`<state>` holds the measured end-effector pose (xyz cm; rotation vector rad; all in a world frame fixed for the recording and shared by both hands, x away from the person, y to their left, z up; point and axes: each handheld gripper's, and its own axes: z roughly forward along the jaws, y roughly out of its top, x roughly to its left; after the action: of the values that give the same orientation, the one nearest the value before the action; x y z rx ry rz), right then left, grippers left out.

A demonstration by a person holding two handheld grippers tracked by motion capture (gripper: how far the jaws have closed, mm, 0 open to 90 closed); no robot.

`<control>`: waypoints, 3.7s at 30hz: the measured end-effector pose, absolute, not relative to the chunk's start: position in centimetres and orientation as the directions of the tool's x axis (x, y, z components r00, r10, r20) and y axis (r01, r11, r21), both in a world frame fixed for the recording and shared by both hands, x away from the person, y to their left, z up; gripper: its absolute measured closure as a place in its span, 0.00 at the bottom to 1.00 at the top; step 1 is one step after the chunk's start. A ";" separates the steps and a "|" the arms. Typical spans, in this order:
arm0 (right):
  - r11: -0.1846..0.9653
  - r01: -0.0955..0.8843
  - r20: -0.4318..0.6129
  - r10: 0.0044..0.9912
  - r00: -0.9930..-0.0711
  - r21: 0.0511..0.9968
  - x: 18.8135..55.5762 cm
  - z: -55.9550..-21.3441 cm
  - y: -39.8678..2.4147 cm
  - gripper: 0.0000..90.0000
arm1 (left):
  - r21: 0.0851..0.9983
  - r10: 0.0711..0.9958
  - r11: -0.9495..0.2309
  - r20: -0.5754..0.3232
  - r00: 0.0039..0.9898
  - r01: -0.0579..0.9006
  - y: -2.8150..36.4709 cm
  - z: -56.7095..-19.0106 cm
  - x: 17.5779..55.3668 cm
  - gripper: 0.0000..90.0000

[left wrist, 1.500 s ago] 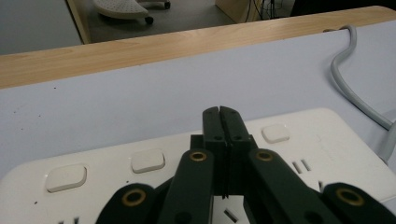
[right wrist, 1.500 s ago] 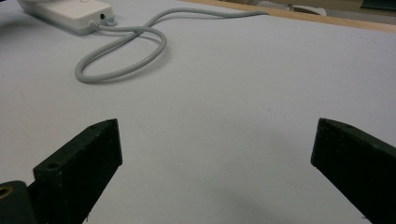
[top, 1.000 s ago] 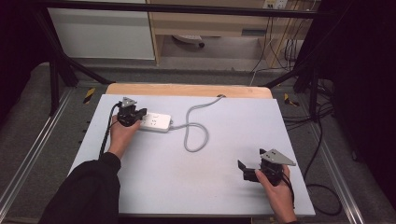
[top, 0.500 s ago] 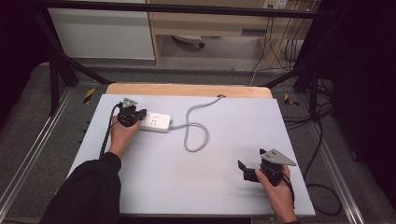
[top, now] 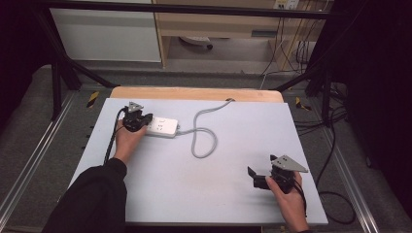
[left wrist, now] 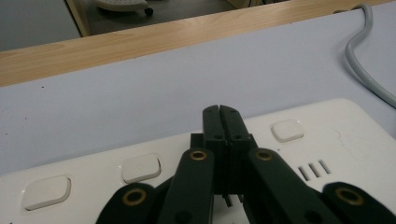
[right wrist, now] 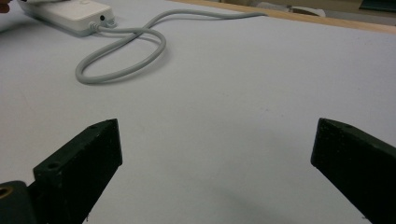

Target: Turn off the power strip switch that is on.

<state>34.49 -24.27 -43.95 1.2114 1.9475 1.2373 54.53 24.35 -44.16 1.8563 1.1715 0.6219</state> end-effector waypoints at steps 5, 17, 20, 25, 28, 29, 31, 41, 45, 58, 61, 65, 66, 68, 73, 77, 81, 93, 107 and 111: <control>0.178 0.403 0.029 0.889 -0.458 0.898 34.5 -43.9 -24.3 0.03 | 0.845 0.896 -0.228 -0.012 0.443 0.485 24.3 -44.1 54.5 1.00; 0.180 0.403 0.027 0.889 -0.458 0.897 34.4 -43.9 -24.3 0.03 | 0.842 0.893 -0.232 -0.013 0.450 0.486 24.3 -44.1 54.6 1.00; 0.177 0.404 0.030 0.890 -0.456 0.897 34.4 -43.9 -24.3 0.03 | 0.842 0.892 -0.244 0.000 0.452 0.482 24.3 -44.0 54.6 1.00; 0.177 0.403 0.028 0.891 -0.453 0.898 34.4 -43.9 -24.4 0.03 | 0.842 0.892 -0.244 0.000 0.452 0.482 24.3 -44.1 54.6 1.00; 0.178 0.404 0.028 0.890 -0.454 0.897 34.4 -43.9 -24.4 0.03 | 0.841 0.892 -0.248 0.004 0.453 0.480 24.2 -44.0 54.6 1.00; 0.178 0.404 0.028 0.890 -0.454 0.897 34.4 -43.9 -24.4 0.03 | 0.842 0.892 -0.246 0.003 0.452 0.481 24.2 -44.1 54.6 1.00; 0.177 0.403 0.029 0.890 -0.455 0.898 34.4 -43.9 -24.4 0.03 | 0.842 0.893 -0.242 -0.002 0.450 0.482 24.2 -44.1 54.6 1.00; 0.176 0.404 0.029 0.891 -0.453 0.898 34.4 -43.9 -24.4 0.03 | 0.848 0.897 -0.221 -0.018 0.442 0.483 24.3 -44.2 54.7 1.00; 0.178 0.400 0.026 0.890 -0.455 0.899 34.4 -43.9 -24.5 0.03 | 0.845 0.898 -0.238 0.004 0.441 0.479 24.1 -44.2 54.7 1.00; 0.179 0.402 0.026 0.891 -0.454 0.898 34.4 -43.9 -24.5 0.03 | 0.842 0.892 -0.261 0.024 0.451 0.472 23.4 -44.2 54.5 1.00; 0.177 0.402 0.028 0.890 -0.455 0.899 34.4 -43.9 -24.5 0.03 | 0.842 0.892 -0.265 0.028 0.452 0.470 23.3 -44.2 54.5 1.00; 0.175 0.406 0.030 0.892 -0.452 0.897 34.4 -43.9 -24.6 0.03 | 0.844 0.894 -0.266 0.035 0.447 0.466 23.3 -44.3 54.4 1.00; 0.172 0.405 0.032 0.892 -0.451 0.898 34.4 -43.9 -24.6 0.02 | 0.844 0.893 -0.263 0.030 0.449 0.467 23.3 -44.3 54.5 1.00; 0.178 0.404 0.027 0.892 -0.452 0.897 34.4 -43.9 -24.6 0.03 | 0.847 0.894 -0.253 0.020 0.448 0.468 23.4 -44.3 54.5 1.00; 0.180 0.404 0.026 0.891 -0.454 0.897 34.4 -43.9 -24.5 0.02 | 0.848 0.904 -0.243 0.022 0.428 0.470 23.9 -44.3 54.5 1.00; 0.177 0.404 0.028 0.892 -0.452 0.898 34.4 -43.9 -24.6 0.02 | 0.858 0.903 -0.210 -0.015 0.430 0.470 24.6 -44.2 54.5 1.00; 0.175 0.399 0.027 0.892 -0.451 0.900 34.4 -43.9 -24.5 0.02 | 0.858 0.902 -0.177 -0.054 0.428 0.482 24.9 -44.2 54.5 1.00; 0.171 0.399 0.029 0.893 -0.449 0.901 34.4 -43.8 -24.6 0.02 | 0.869 0.893 -0.153 -0.082 0.442 0.471 24.4 -43.9 54.4 1.00; 0.170 0.397 0.029 0.894 -0.448 0.902 34.4 -43.8 -24.7 0.02 | 0.881 0.887 -0.115 -0.117 0.446 0.459 24.5 -43.7 54.4 1.00; 0.169 0.397 0.029 0.894 -0.447 0.902 34.4 -43.8 -24.7 0.02 | 0.882 0.884 -0.116 -0.118 0.453 0.457 24.4 -43.6 54.3 1.00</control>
<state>34.41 -24.67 -43.81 1.2158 1.9276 1.2398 54.31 24.39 -43.58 1.7446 1.1550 0.5577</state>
